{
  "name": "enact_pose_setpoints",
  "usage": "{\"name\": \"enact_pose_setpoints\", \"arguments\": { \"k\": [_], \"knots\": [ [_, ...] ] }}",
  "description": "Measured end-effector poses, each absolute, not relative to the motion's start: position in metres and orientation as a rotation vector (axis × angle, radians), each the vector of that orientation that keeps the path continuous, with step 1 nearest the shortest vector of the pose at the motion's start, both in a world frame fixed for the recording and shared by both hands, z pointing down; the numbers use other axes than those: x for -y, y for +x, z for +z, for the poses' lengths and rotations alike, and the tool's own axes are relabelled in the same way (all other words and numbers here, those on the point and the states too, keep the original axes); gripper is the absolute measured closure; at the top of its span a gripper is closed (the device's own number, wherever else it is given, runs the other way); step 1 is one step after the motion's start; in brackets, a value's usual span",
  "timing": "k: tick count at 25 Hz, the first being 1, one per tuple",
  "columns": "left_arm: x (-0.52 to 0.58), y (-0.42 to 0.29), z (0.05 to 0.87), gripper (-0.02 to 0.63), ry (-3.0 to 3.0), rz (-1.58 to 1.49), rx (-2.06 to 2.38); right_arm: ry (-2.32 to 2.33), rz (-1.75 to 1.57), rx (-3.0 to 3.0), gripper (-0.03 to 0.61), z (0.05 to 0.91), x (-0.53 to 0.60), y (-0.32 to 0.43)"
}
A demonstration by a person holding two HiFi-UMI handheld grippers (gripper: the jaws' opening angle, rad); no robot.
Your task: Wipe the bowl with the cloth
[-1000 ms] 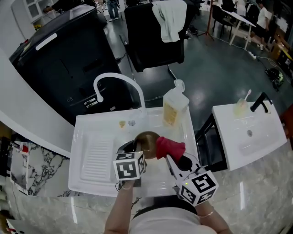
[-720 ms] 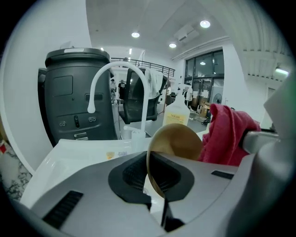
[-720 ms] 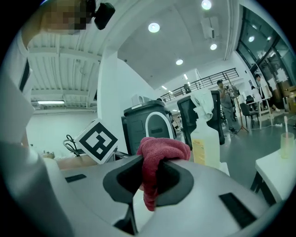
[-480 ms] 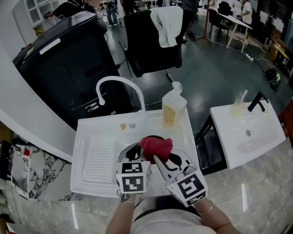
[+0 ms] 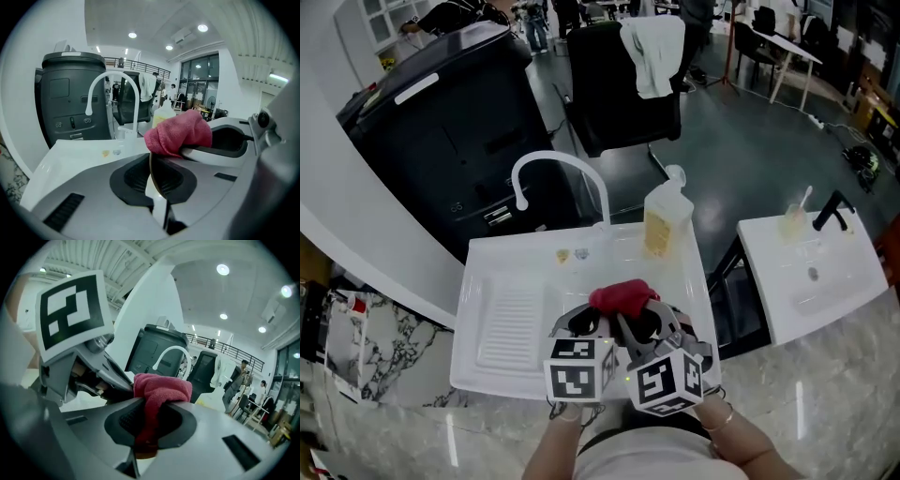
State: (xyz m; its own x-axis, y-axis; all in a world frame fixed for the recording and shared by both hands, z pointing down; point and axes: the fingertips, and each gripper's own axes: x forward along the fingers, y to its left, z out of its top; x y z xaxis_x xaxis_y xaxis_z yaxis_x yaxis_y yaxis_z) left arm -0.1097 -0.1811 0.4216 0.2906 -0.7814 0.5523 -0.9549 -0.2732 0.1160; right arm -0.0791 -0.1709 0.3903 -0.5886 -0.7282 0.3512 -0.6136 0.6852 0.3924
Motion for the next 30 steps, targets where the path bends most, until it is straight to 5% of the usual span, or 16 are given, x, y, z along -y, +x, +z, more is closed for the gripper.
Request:
{"name": "enact_pose_setpoints", "arguments": {
  "k": [21,26,30],
  "knots": [
    [0.189,-0.143,0.438,0.586,2.054,0.553,1.614,1.283,-0.184,2.388,0.525,0.380,0.176,-0.041],
    [0.195,-0.151,0.441,0.586,2.030,0.544,1.654,0.957,0.194,2.679,0.526,0.382,0.149,-0.081],
    [0.194,-0.141,0.434,0.586,2.078,0.539,1.638,0.894,0.197,2.595,0.526,0.405,0.148,-0.096]
  ]
}}
